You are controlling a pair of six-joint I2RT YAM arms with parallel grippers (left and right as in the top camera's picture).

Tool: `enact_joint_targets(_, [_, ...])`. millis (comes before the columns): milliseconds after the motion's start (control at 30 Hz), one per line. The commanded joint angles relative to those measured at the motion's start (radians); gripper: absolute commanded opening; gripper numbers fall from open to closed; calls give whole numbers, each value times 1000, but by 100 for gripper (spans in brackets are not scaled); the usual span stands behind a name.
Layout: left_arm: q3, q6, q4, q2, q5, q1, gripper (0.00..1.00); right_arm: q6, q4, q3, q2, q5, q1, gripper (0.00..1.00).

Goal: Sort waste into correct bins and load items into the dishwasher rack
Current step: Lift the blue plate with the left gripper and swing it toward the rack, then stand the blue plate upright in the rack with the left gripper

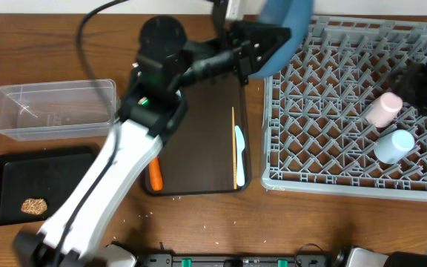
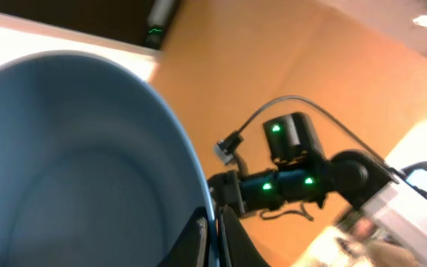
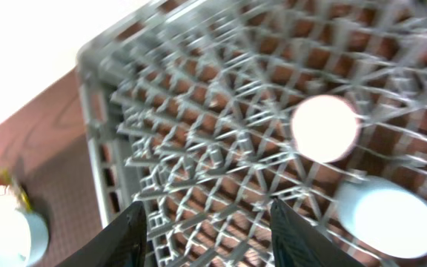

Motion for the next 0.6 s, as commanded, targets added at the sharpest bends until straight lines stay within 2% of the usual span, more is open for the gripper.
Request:
enact_joint_targets(0, [13, -218, 209, 114, 191, 5, 6, 31, 0, 16, -18, -29, -67, 47])
enact_joint_targets(167, [13, -549, 664, 286, 200, 5, 6, 14, -4, 16, -18, -58, -96, 47])
enact_joint_targets(233, [13, -672, 784, 348, 171, 5, 6, 0, -3, 16, -18, -58, -95, 48])
enact_joint_targets(333, [13, -799, 858, 433, 132, 3, 6, -19, -3, 16, -18, -57, -95, 50])
enact_joint_targets(567, [13, -929, 869, 556, 78, -12, 6, -21, -5, 16, -18, -57, -95, 52])
